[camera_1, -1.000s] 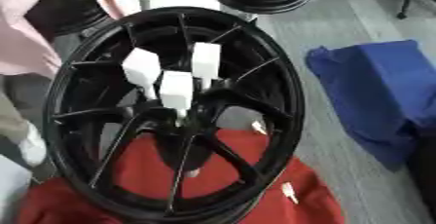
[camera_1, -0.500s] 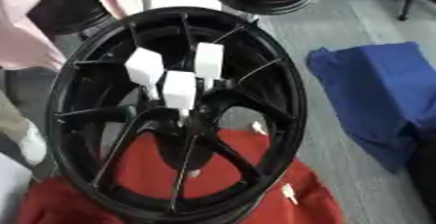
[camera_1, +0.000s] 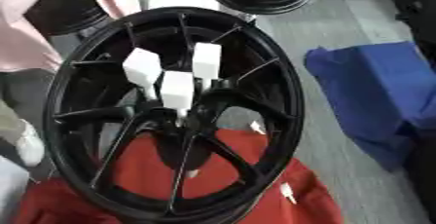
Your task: Pull the pin out of the wheel hub.
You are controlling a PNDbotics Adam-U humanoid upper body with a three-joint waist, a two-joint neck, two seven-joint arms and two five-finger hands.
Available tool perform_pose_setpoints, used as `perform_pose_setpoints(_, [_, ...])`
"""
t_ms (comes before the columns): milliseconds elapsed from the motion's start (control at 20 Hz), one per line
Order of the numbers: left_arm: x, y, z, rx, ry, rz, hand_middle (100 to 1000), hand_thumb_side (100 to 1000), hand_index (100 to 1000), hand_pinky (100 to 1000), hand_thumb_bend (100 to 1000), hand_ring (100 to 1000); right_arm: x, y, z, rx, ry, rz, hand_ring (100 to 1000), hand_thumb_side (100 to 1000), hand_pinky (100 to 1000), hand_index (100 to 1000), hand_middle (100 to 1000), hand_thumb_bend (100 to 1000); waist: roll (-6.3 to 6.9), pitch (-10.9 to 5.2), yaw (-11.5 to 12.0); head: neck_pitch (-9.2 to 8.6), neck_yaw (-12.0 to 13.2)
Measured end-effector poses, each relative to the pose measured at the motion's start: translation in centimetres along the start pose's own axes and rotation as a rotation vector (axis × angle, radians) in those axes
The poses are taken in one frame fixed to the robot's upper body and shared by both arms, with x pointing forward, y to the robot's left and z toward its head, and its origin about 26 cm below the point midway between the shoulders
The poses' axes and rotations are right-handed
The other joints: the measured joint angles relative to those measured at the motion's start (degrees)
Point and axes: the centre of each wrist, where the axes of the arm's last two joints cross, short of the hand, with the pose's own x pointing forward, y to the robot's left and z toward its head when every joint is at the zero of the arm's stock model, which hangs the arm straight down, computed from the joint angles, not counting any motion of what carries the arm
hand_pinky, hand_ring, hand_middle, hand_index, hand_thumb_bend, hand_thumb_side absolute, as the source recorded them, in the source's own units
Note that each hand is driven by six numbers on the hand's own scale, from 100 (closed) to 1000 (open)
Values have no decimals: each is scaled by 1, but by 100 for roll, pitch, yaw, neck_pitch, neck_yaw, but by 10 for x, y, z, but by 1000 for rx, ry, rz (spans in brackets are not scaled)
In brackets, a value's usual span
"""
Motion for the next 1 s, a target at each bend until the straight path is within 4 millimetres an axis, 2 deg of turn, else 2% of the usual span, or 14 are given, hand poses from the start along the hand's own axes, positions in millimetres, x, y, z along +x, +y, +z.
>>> perform_pose_setpoints(550, [0,-1,0,-19,0,2,701,756,751,737,649,753,12,3,-62,68,-97,30,873,685,904,818,831,172,-15,0,62,3,-161])
perform_pose_setpoints(800, [0,-1,0,-21,0,3,704,758,751,738,646,755,9,12,-68,92,-106,15,880,662,906,837,839,248,-28,0,102,35,-136])
perform_pose_setpoints(1000, [-1,-1,1,-25,5,4,708,761,752,740,645,756,1,19,-60,78,-105,-52,880,582,906,831,828,325,-51,4,126,47,-41])
